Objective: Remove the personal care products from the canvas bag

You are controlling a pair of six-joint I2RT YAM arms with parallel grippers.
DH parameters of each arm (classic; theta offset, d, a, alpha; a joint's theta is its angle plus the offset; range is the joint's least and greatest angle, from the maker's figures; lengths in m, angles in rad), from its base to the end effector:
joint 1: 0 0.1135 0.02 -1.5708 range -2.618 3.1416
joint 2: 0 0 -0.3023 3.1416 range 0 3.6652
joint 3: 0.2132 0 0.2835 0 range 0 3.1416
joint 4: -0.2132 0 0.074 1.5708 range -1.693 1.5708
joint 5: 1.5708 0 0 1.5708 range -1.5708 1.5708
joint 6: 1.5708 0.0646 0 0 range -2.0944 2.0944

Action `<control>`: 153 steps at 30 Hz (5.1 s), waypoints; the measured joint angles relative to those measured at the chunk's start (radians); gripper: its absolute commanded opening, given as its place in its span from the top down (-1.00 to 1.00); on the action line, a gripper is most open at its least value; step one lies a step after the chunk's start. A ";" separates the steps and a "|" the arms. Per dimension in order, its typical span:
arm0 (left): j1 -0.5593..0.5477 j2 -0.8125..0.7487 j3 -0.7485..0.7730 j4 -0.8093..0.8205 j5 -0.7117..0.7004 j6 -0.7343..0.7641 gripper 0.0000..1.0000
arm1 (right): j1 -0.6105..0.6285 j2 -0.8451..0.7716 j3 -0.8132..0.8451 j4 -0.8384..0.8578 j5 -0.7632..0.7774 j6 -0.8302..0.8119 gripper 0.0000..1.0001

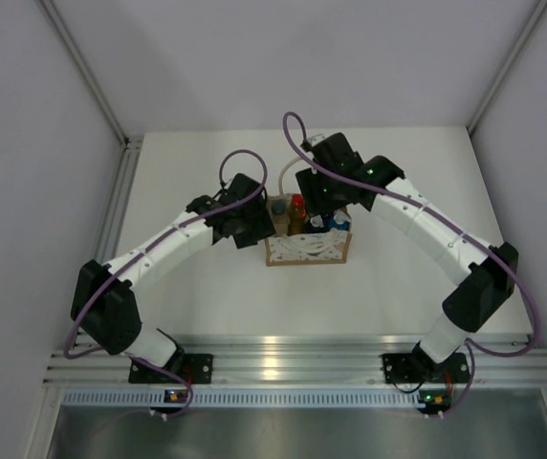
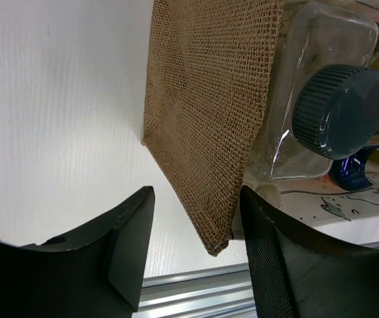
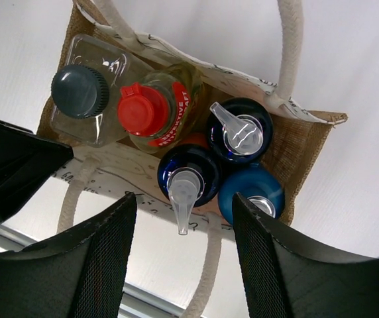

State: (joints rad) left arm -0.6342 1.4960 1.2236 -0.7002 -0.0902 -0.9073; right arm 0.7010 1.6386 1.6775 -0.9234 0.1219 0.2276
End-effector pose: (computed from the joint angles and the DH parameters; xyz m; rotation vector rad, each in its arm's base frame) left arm 0.2921 -0.2076 0.2839 -0.3914 2.5818 -0.4764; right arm 0.3127 0.2536 0.3790 -0.5254 2.4072 0.2597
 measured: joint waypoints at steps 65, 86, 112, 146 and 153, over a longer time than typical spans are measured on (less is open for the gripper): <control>-0.002 -0.001 -0.005 0.035 0.067 0.028 0.38 | 0.055 0.065 -0.059 0.021 0.106 -0.004 0.34; -0.002 -0.001 -0.005 0.034 0.071 0.045 0.20 | 0.055 0.082 -0.040 0.022 0.100 -0.002 1.00; -0.001 0.000 -0.004 0.011 0.076 0.073 -0.50 | 0.055 0.107 0.347 -0.187 0.129 0.000 1.00; 0.000 0.001 -0.004 0.004 0.093 0.072 -0.52 | -0.229 -0.127 0.373 -0.255 0.300 0.035 1.00; 0.000 0.001 -0.004 0.003 0.097 0.072 -0.51 | -0.378 -0.229 -0.048 -0.039 0.276 0.035 1.00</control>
State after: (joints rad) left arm -0.6346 1.4971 1.2194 -0.6968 0.0067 -0.8349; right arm 0.3233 1.4097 1.6295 -0.9623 0.3981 0.2623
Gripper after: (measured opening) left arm 0.755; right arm 0.213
